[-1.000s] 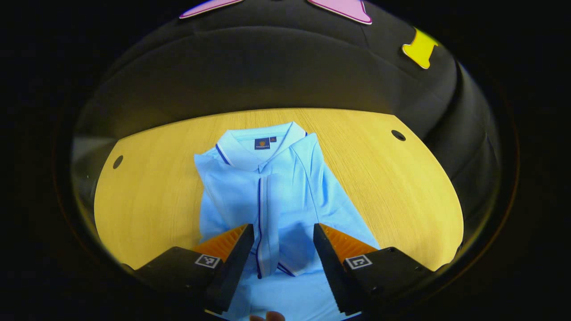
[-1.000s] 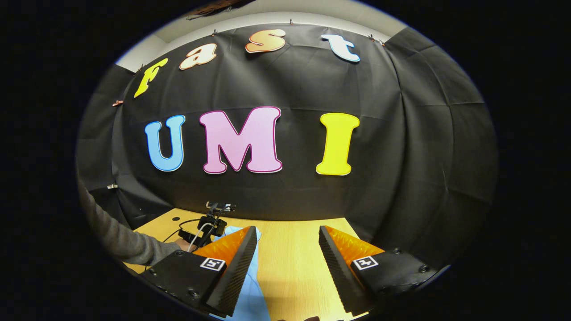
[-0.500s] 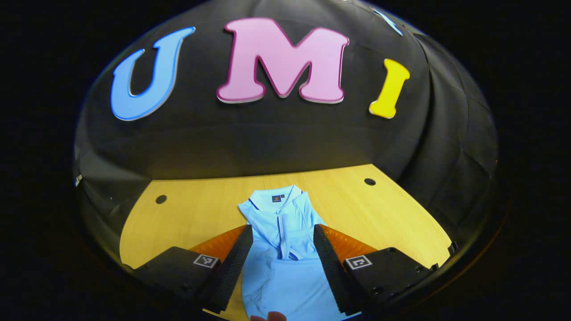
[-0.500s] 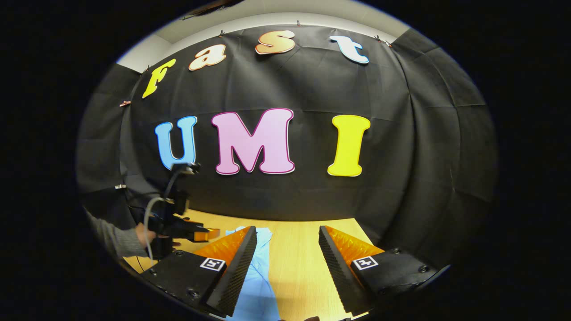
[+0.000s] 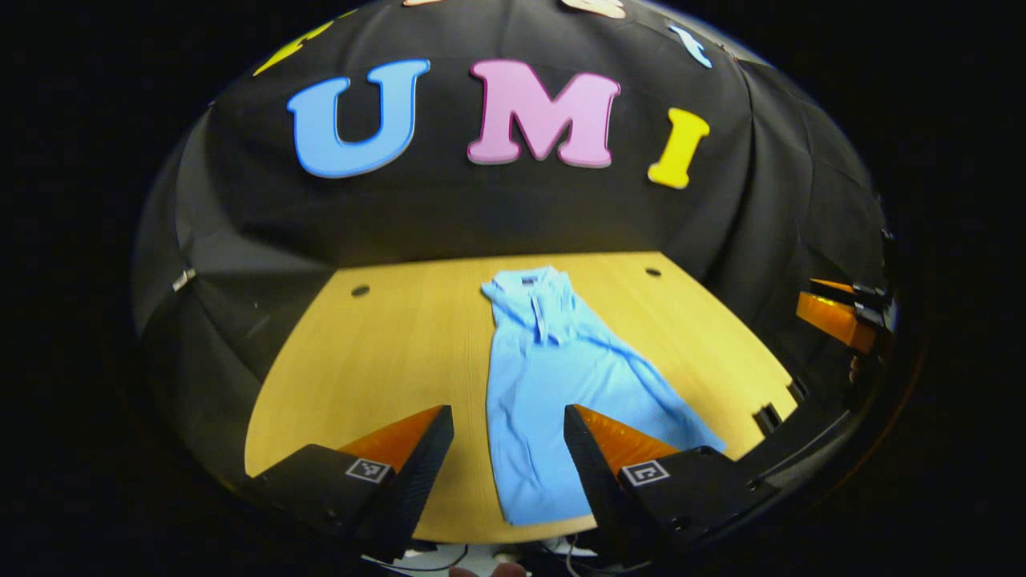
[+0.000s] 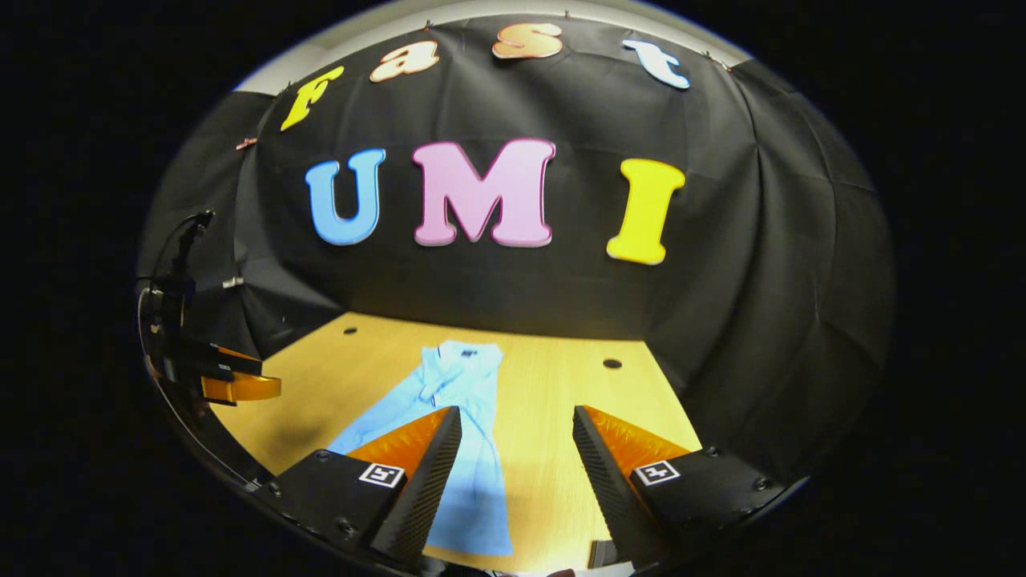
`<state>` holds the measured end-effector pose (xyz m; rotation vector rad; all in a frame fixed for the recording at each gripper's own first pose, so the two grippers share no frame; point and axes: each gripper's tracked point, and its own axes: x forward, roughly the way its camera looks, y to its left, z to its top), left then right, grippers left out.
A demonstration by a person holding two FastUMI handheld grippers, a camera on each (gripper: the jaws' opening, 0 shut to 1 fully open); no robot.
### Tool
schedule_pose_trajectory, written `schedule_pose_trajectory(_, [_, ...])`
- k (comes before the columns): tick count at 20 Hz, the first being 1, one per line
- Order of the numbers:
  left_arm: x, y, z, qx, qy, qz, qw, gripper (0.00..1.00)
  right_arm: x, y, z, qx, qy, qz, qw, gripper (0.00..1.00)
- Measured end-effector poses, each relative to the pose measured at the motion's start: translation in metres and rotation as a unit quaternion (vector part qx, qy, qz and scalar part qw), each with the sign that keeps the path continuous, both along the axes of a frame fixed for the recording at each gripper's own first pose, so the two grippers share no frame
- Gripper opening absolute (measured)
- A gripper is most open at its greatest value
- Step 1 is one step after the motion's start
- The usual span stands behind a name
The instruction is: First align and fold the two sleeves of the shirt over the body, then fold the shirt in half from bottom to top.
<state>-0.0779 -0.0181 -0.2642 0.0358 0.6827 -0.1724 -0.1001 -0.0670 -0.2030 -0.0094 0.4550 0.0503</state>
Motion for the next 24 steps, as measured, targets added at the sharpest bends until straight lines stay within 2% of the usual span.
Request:
schedule_pose_trajectory(3, [-0.044,-0.005,-0.067,-0.026,0.094,-0.003,0.995,0.89,-0.042,0.01,-0.081,0.015,0.118,0.023,0.993,0.88])
schedule_pose_trajectory(4, [-0.056,-0.007,-0.087,-0.038,0.126,0.001,0.991,0.84,-0.061,0.016,-0.104,0.029,0.156,0.025,0.987,0.88])
schedule_pose_trajectory(5, [-0.061,-0.006,-0.103,-0.043,0.149,0.008,0.988,0.9,-0.075,0.018,-0.125,0.04,0.184,0.02,0.982,0.88])
schedule_pose_trajectory(7, [-0.064,0.003,-0.13,-0.037,0.178,0.022,0.983,0.9,-0.085,0.023,-0.165,0.048,0.234,0.009,0.971,0.88])
schedule_pose_trajectory(9, [-0.06,0.005,-0.15,-0.018,0.193,0.022,0.981,0.91,-0.087,0.025,-0.179,0.044,0.254,0.006,0.966,0.88])
schedule_pose_trajectory(13, [-0.065,0.003,-0.176,0.016,0.223,0.014,0.975,0.91,-0.093,0.035,-0.208,0.017,0.287,0.028,0.957,0.88])
schedule_pose_trajectory(20, [-0.053,-0.002,-0.181,0.053,0.215,0.003,0.975,0.91,-0.1,0.044,-0.239,-0.003,0.333,0.035,0.942,0.88])
schedule_pose_trajectory(22, [-0.054,-0.009,-0.182,0.054,0.213,-0.006,0.976,0.8,-0.097,0.05,-0.241,0.005,0.331,0.041,0.943,0.88])
schedule_pose_trajectory(23, [-0.056,-0.011,-0.183,0.055,0.216,-0.011,0.975,0.72,-0.098,0.051,-0.24,0.005,0.332,0.044,0.942,0.8])
schedule_pose_trajectory(24, [-0.054,-0.013,-0.182,0.053,0.216,-0.015,0.975,0.63,-0.097,0.052,-0.239,0.007,0.335,0.049,0.941,0.8])
